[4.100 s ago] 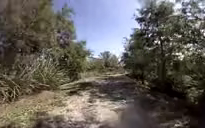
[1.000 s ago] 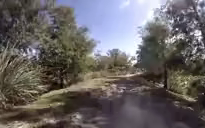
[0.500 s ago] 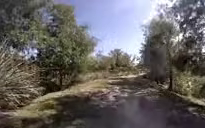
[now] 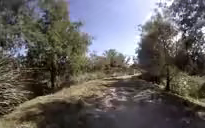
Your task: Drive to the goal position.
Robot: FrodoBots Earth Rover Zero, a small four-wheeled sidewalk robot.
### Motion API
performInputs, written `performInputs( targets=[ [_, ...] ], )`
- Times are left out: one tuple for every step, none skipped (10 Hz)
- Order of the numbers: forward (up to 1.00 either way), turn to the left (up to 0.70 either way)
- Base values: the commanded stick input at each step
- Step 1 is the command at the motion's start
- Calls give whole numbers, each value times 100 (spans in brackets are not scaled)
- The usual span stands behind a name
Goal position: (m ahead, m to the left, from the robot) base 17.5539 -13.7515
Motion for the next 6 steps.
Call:
performInputs(
  targets=[
    [70, -13],
    [70, -27],
    [70, -27],
    [70, -27],
    [70, -27],
    [70, -26]
  ],
)
